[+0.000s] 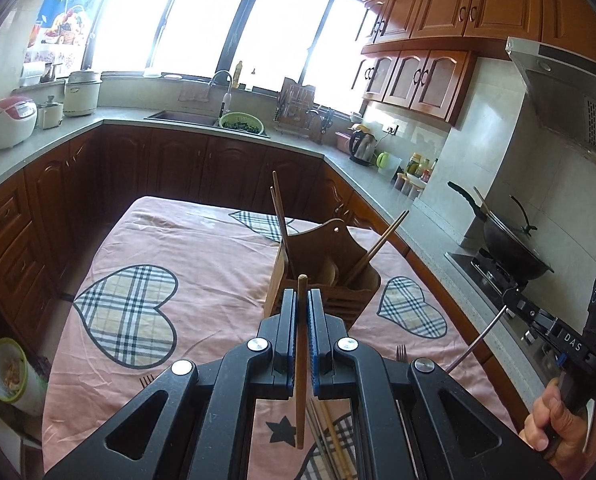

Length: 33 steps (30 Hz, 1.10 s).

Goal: Organize utensils
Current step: 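Lift both held chopsticks and lower them into the wooden holder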

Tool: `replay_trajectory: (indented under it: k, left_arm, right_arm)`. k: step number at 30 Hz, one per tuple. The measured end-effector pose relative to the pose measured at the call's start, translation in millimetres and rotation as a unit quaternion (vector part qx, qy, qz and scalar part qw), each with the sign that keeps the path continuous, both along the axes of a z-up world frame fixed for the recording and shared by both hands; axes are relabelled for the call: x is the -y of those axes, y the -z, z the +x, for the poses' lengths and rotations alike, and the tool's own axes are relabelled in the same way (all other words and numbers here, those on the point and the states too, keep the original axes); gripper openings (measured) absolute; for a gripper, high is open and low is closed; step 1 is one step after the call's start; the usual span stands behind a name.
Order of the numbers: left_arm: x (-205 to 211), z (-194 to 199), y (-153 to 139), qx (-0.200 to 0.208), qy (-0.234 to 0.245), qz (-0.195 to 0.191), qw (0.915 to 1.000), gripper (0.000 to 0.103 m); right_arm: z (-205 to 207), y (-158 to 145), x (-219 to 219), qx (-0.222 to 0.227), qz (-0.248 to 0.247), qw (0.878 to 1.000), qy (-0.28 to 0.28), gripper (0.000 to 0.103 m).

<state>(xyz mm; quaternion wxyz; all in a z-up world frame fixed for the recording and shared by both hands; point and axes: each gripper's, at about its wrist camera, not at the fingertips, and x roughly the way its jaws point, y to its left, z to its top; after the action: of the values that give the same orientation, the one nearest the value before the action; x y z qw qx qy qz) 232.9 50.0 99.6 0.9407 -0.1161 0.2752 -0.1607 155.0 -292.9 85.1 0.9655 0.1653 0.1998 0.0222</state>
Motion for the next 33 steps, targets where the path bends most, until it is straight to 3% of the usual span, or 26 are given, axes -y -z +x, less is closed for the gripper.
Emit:
replay_trajectory:
  k: [21,33]
  left_arm:
    - [-15.3,38.7,-15.0,0.051,-0.021,-0.044,0.9975,0.004]
    - [-10.8,99.7,-18.6,0.086,-0.053,-0.070,0.9923,0.003]
  right_arm:
    - [45.8,-20.2,16.8,0.039,0.008,0.999,0.018,0.004]
    - [93.4,-39.1,25.8,0.070,-0.001,0.997,0.034,0.004]
